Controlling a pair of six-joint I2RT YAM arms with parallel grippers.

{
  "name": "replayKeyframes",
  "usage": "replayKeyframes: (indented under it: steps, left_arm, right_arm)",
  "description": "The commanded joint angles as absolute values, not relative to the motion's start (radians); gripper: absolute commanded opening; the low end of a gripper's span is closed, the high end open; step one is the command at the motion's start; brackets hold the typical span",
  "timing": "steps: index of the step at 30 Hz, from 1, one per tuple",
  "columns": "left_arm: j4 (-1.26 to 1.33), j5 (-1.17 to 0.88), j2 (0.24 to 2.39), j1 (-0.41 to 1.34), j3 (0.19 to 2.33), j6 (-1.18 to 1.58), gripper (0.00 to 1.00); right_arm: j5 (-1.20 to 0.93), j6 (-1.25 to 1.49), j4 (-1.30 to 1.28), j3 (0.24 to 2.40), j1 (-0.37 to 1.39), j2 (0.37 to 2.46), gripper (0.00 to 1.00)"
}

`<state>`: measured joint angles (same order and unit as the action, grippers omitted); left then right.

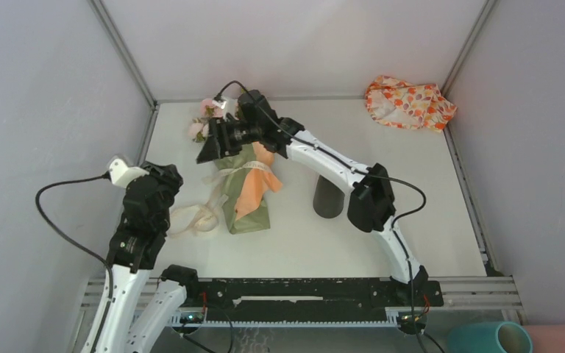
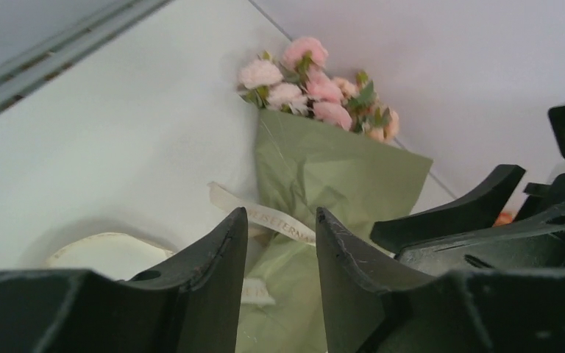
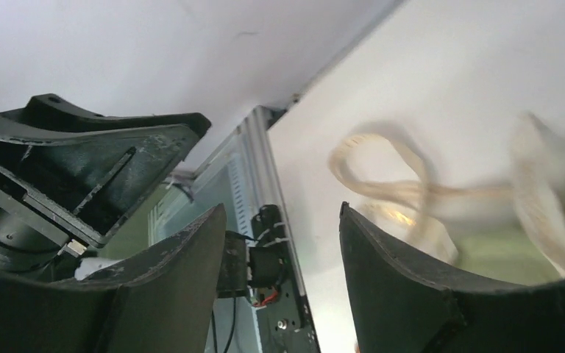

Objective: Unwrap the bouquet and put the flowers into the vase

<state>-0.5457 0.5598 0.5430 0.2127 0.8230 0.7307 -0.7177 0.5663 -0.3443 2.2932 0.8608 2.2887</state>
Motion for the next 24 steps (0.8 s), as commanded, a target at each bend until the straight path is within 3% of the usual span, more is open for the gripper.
replayKeyframes:
  steps: [1,9,17,24]
  left_arm:
    - [-0.403,0.371,0.638,0.21,0.796,0.673,0.45]
    - [-0.237,0.033,0.92,0.208,0.777,0.701,0.51]
    - [-0.34,-0.051,1.252,0.208,0.941,0.7,0.53]
    - [-0.24,-0.07,1.408,0.209,0.985,0.713,0.57]
  right_arm:
    - [-0.575,0.54,-0.311,2.117,0.761,2.022,0.67]
    - [-0.385,0.476,-0.326,1.828,0.609,1.711,0.7]
    - [-0.343,0.451,-0.312,1.678,0.56,1.558,0.73]
    - [-0.374,0.463,-0.288,1.604,0.532,1.527,0.73]
